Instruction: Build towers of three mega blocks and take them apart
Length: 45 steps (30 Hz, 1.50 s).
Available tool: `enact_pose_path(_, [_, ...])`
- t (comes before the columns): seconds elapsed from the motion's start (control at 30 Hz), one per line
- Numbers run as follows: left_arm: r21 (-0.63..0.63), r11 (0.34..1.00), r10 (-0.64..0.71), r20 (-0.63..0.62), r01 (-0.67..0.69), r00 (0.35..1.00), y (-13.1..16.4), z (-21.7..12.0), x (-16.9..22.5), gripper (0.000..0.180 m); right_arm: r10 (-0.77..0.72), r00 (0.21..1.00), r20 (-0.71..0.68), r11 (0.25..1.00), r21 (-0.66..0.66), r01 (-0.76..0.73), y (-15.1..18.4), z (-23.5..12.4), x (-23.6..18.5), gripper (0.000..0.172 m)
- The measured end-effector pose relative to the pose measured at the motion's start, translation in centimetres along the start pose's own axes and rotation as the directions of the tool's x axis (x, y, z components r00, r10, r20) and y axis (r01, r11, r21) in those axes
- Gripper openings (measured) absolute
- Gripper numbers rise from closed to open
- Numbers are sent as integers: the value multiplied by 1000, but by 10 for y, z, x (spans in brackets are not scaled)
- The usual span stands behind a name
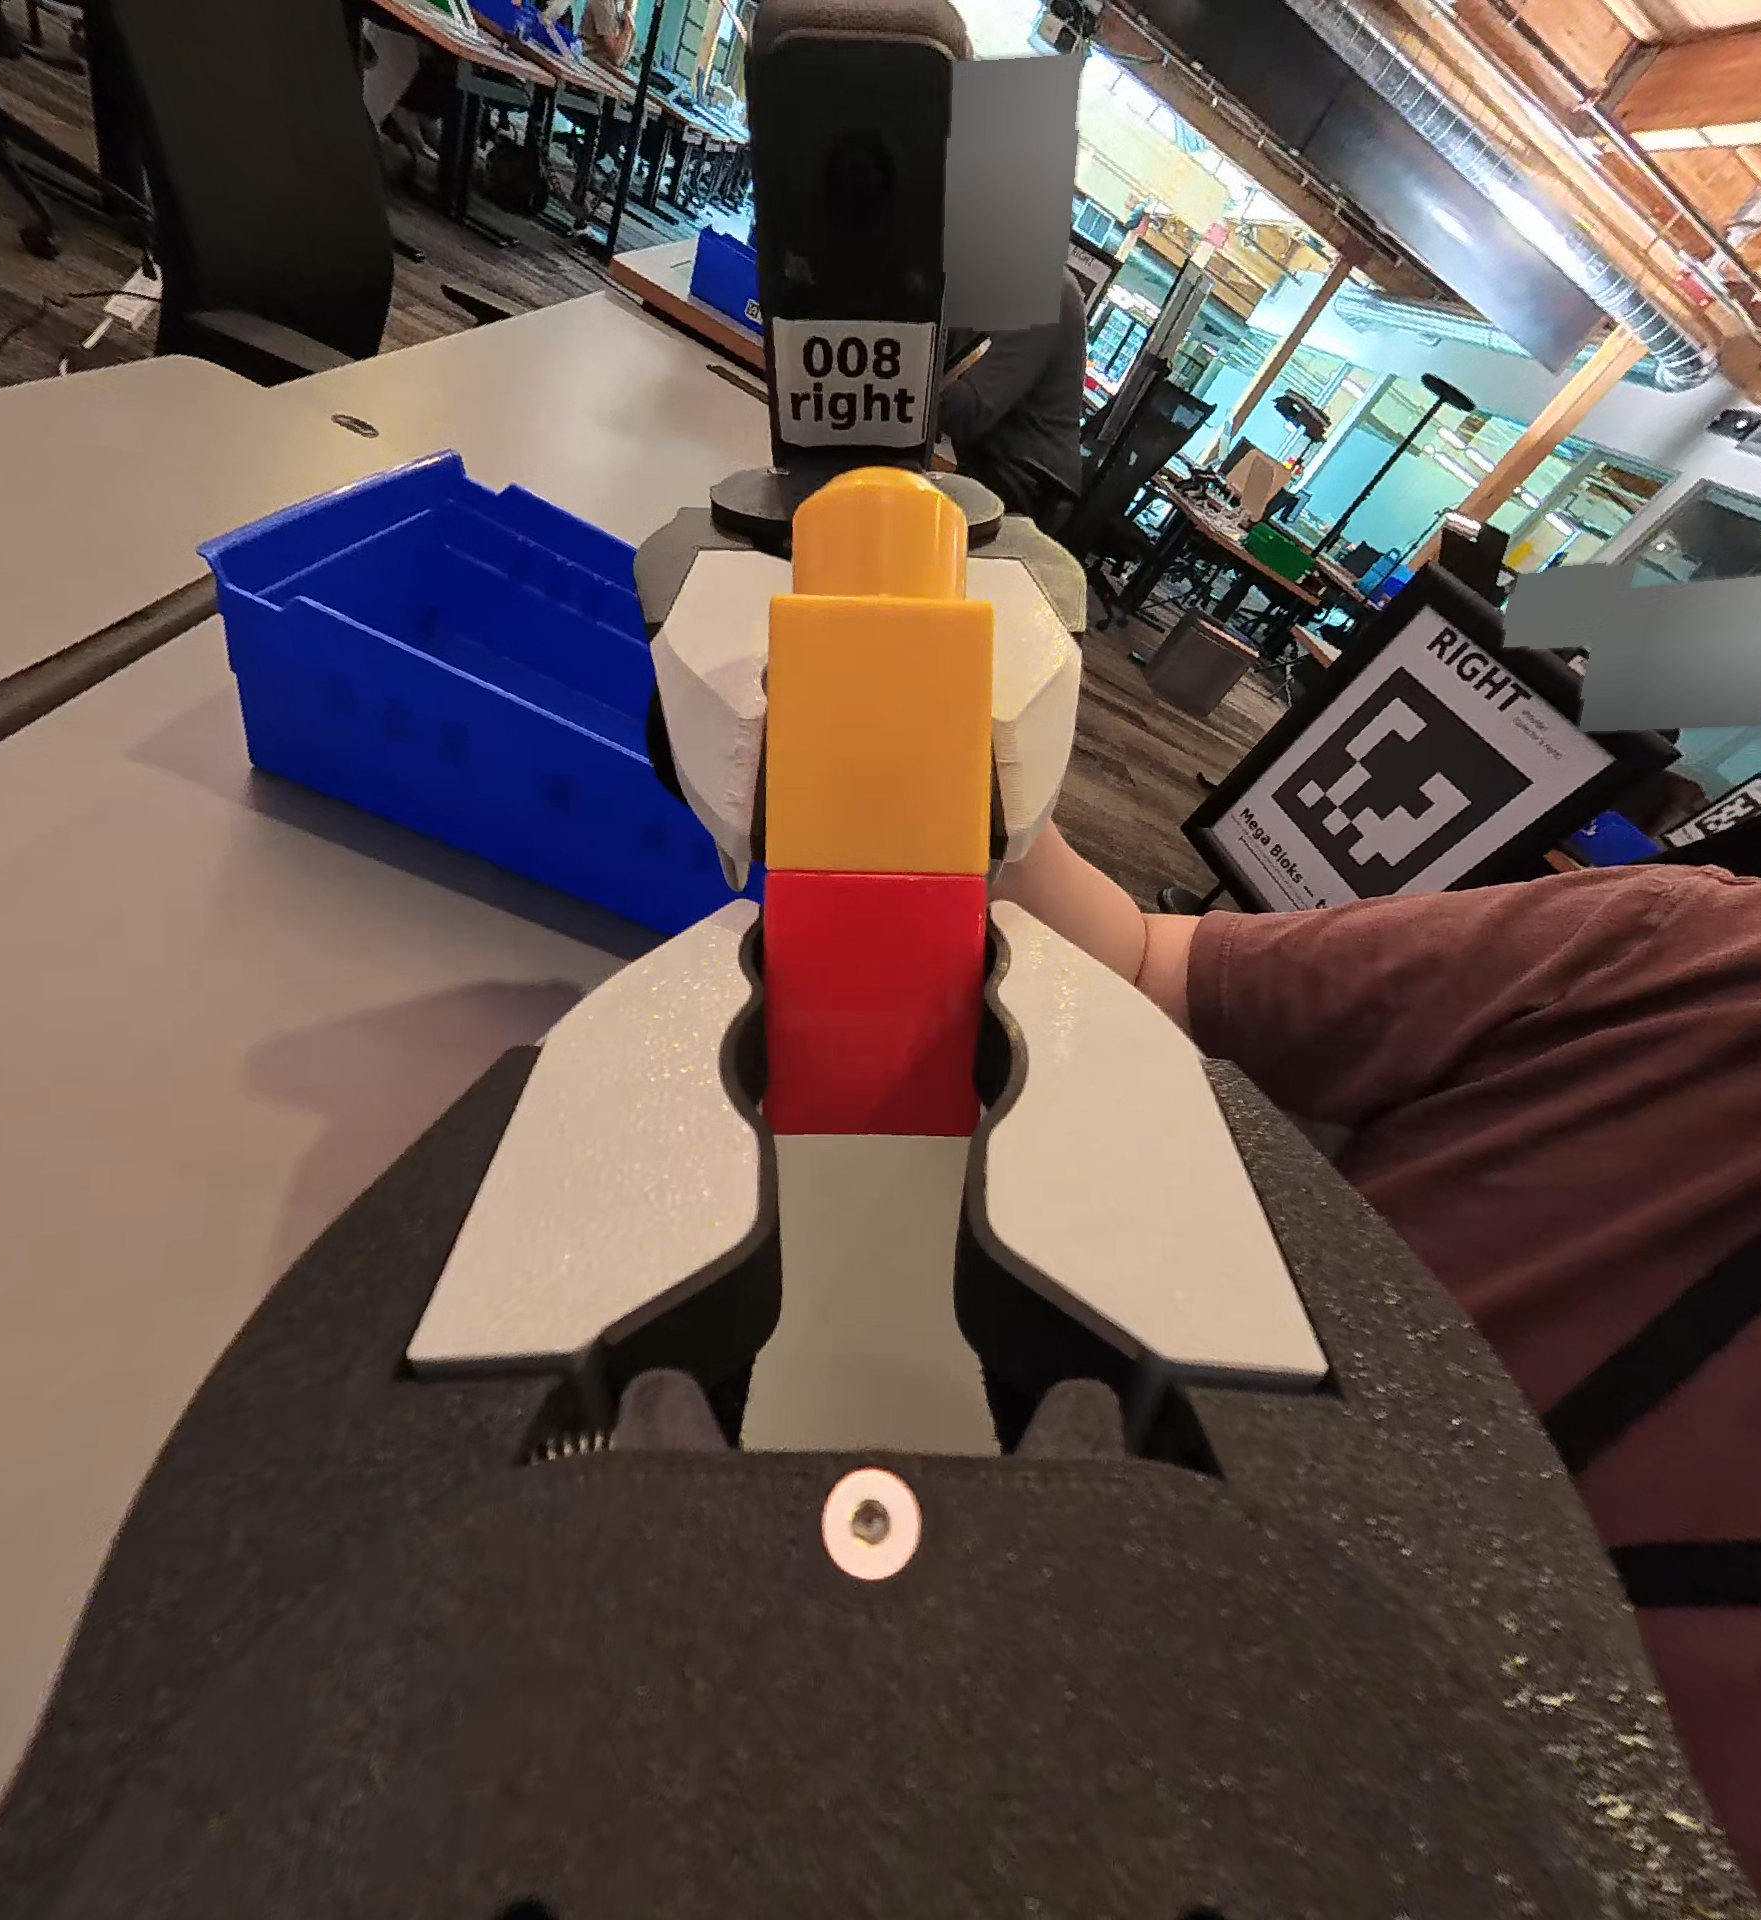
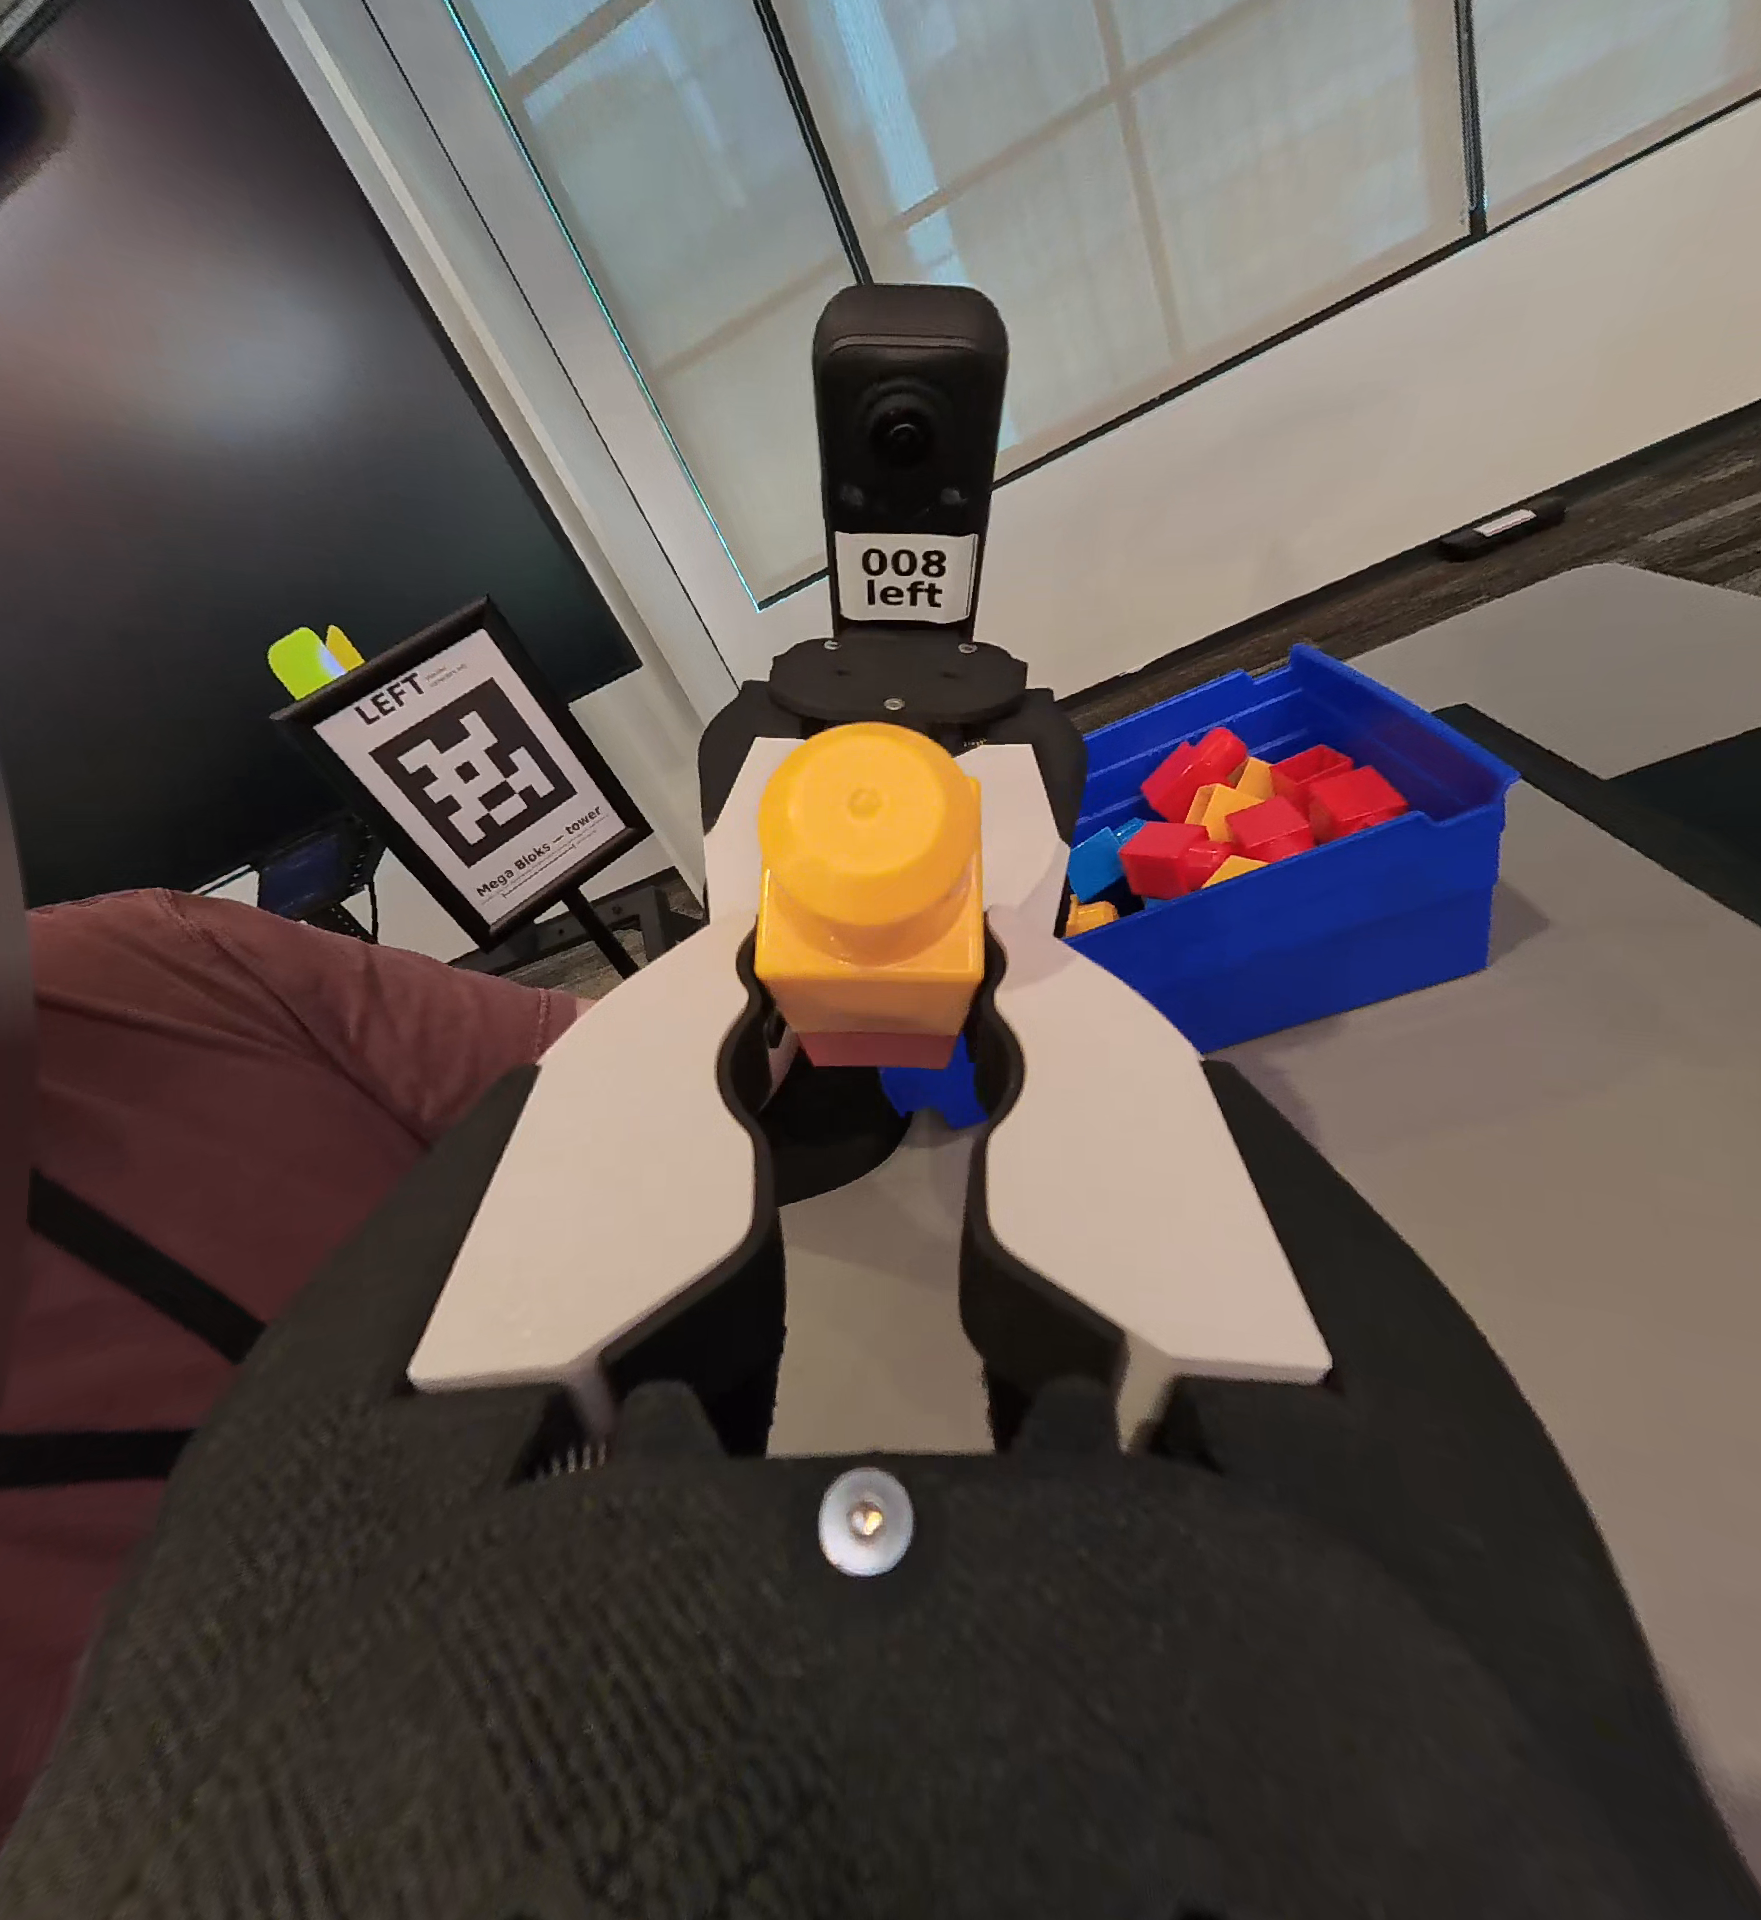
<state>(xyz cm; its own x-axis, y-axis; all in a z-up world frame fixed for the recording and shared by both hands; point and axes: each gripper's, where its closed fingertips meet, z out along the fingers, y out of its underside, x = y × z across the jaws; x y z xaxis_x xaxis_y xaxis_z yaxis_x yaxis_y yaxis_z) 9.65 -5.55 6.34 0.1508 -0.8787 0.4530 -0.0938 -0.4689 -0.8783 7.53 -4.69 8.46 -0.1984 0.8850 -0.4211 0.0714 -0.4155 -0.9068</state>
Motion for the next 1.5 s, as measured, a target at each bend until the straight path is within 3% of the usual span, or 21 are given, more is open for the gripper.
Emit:
enact_pose_path(0.2, [-134,991,2,28,2,1000,21,8,-5,39,-17,1000,-25,999,-40,16,6,2,2,36])
enact_pose_path(0.43, [-133,991,-18,20,21,1000,22,10,-7,41,-56,997,-58,996,-75,51,9,2,4,36])
enact_pose_path(0.53, [-165,986,-1,69,12,998,24,-1,-15,49,-76,989,-127,996,-47,71,2,-5,13,36])
enact_pose_path(0.67, [-120,990,107,324,-71,940,2,-67,-41,44,-101,962,-255,994,9,107,-13,-25,28,36])
enact_pose_path(0.77, [-138,985,168,642,-103,748,-6,-158,-64,42,-130,937,-324,991,-11,134,-17,-38,35,36])
enact_pose_path(0.87, [-158,987,113,794,23,598,20,-230,-76,46,-156,914,-373,988,-54,147,-16,-46,41,36])
enact_pose_path(0.97, [-157,963,14,838,217,545,59,-264,-91,46,-162,907,-388,987,-66,148,-16,-50,43,37])
enact_pose_path(1.03, [-200,942,24,842,271,539,77,-272,-103,38,-157,909,-385,988,-69,141,-16,-51,43,37])
enact_pose_path(1.13, [-345,884,117,817,316,565,108,-271,-120,42,-143,915,-377,990,-71,126,-14,-51,44,37])
enact_pose_path(1.27, [-478,752,220,831,454,510,145,-275,-148,47,-133,922,-363,990,-82,110,-10,-47,44,37])
enact_pose_path(1.37, [-506,700,283,844,504,455,154,-280,-163,47,-129,927,-353,990,-96,101,-6,-44,44,37])
enact_pose_path(1.5, [-520,669,277,837,531,471,164,-277,-170,46,-130,933,-337,989,-114,96,-2,-39,42,37])
